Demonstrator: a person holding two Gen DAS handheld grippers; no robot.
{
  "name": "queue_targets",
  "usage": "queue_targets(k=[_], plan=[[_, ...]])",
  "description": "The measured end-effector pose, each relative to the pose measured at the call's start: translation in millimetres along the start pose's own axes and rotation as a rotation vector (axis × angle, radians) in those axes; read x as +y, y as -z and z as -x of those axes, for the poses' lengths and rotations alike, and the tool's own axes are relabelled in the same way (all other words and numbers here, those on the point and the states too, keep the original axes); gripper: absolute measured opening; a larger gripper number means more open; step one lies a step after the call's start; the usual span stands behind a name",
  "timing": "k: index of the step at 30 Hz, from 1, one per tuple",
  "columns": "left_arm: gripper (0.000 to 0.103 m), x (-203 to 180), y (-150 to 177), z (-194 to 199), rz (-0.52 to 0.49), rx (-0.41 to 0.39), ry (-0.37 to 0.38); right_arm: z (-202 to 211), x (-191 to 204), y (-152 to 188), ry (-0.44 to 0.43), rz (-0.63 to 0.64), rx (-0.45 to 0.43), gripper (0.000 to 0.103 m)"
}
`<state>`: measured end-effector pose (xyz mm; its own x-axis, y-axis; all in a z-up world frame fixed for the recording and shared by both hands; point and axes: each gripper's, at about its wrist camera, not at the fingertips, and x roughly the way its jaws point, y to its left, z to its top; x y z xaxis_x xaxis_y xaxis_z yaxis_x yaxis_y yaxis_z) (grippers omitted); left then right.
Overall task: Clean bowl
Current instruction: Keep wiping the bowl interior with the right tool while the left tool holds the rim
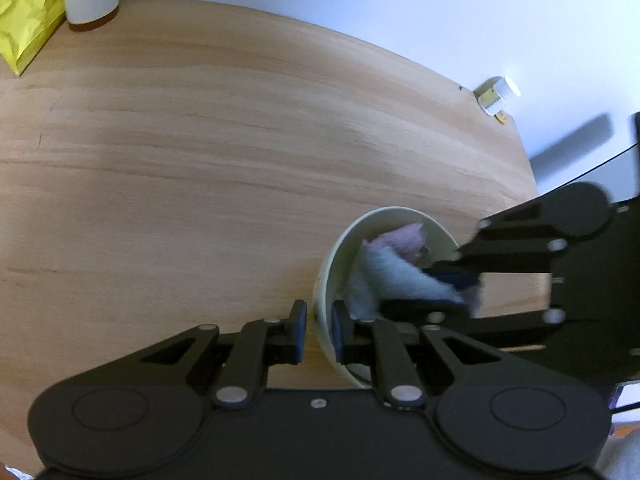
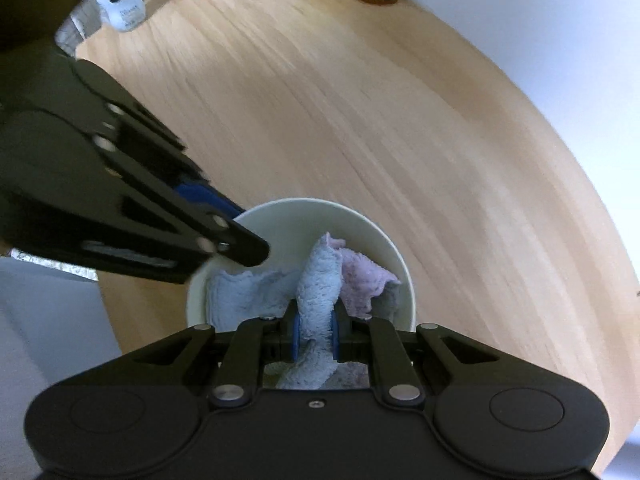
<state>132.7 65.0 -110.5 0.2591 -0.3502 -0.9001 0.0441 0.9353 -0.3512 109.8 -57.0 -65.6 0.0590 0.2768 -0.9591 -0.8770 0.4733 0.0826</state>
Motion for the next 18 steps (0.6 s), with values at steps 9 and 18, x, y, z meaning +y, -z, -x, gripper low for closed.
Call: queue_targets(k=[9,18], plan=[[0.01,-7.1,0.4,-8.4,-0.054,0.011,-0.022,-24.0,1.0,-6.0,-0.043,0.002,0.04,0.015],[0.01,-21.4,-0.5,-7.4,-0.108,0.013,-0.09,-25.6,13.5,-1.4,0.106,0.117,0.082,0.015]])
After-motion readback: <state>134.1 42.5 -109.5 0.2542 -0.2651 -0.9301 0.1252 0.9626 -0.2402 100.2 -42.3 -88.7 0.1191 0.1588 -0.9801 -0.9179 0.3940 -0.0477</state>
